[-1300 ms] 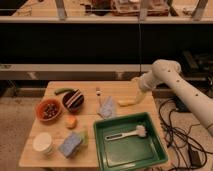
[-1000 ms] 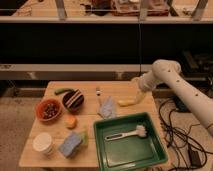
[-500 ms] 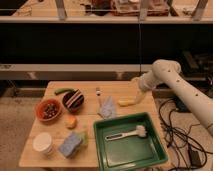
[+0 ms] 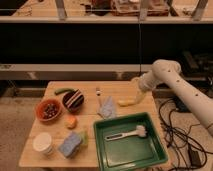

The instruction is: Place pepper in paper cup

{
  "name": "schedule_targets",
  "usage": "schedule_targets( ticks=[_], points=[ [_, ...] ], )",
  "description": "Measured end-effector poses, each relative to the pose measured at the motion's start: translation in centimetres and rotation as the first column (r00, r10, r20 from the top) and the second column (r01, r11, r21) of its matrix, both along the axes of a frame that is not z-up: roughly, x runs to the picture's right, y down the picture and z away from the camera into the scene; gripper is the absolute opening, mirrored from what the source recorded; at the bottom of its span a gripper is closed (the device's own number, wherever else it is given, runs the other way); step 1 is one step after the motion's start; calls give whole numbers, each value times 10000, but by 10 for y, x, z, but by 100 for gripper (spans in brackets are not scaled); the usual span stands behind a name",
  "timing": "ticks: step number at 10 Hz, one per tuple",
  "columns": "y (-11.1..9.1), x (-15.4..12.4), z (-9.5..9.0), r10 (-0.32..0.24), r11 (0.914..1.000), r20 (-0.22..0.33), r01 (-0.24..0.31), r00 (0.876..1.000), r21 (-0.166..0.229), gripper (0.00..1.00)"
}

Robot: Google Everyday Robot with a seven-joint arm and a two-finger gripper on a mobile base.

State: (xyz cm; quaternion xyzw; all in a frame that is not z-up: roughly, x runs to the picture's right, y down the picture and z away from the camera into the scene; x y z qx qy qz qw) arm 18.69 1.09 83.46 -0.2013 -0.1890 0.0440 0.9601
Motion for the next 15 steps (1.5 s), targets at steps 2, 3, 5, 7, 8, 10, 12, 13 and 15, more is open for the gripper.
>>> schedule_targets(
  ticks=[2, 3, 5, 7, 8, 10, 12, 13, 15],
  points=[
    [0, 0, 0, 0, 10000, 0, 0, 10000, 0, 80],
    [0, 0, 0, 0, 10000, 0, 0, 10000, 0, 80],
    [0, 0, 0, 0, 10000, -1, 0, 10000, 0, 80],
    [0, 0, 0, 0, 10000, 0, 0, 10000, 0, 80],
    [0, 0, 0, 0, 10000, 0, 0, 10000, 0, 80],
    [0, 0, 0, 0, 10000, 0, 0, 10000, 0, 80],
    [-3, -1, 0, -99, 9999, -52, 99, 9999, 98, 80],
    [-11, -8, 0, -223, 9995, -24, 224, 9997, 243, 80],
    [-44, -41, 1, -495, 9966, 190, 481, 9986, 667, 80]
  ],
)
